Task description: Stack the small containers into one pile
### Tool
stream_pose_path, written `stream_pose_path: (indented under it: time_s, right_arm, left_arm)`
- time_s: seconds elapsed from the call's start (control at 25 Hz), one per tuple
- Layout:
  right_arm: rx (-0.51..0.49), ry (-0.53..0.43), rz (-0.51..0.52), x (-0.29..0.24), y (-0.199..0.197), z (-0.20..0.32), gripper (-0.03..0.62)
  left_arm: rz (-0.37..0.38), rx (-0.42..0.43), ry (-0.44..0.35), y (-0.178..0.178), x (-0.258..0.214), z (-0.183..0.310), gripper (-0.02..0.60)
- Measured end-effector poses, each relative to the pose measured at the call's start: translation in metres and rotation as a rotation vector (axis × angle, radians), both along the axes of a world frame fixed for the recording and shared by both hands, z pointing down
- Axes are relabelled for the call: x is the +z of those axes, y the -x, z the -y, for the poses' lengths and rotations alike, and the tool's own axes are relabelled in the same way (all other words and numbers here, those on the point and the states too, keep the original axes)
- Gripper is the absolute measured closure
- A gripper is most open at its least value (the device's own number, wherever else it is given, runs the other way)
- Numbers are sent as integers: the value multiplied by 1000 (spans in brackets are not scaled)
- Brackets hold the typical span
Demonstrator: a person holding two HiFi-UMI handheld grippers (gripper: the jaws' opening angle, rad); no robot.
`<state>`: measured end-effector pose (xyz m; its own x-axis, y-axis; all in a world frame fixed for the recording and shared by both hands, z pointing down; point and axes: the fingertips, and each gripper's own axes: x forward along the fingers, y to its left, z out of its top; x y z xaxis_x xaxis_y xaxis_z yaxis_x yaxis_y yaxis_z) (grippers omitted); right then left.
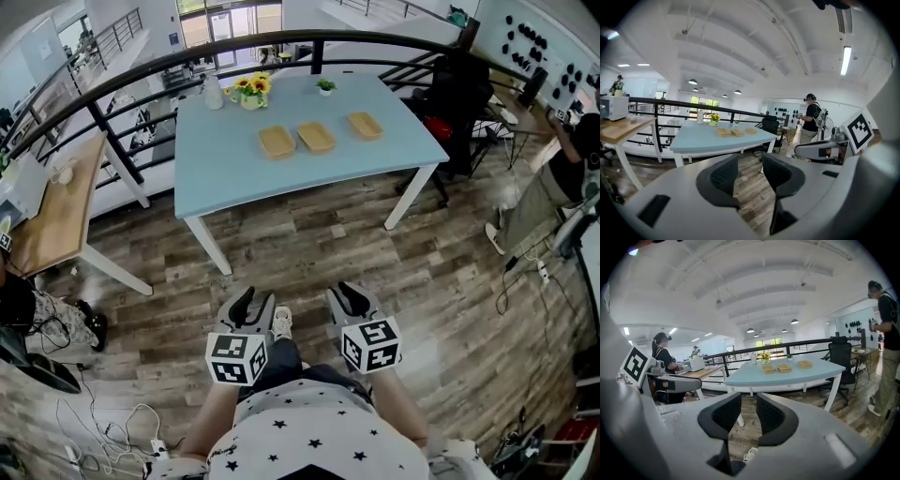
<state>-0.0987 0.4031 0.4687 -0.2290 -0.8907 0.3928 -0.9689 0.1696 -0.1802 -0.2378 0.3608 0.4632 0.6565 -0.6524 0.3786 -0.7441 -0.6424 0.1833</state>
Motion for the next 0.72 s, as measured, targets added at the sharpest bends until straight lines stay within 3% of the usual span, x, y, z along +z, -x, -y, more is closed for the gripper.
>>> stream_pose_path:
  time_s: [0.44, 0.72]
  right_arm:
    - [-10, 11, -4, 7, -24, 59, 422]
    - [-10, 10, -13, 2, -46, 116, 404]
  left_arm:
    - [-17, 1, 1, -27, 6, 59, 362]
    - [-24, 0, 6, -45, 6, 117, 351]
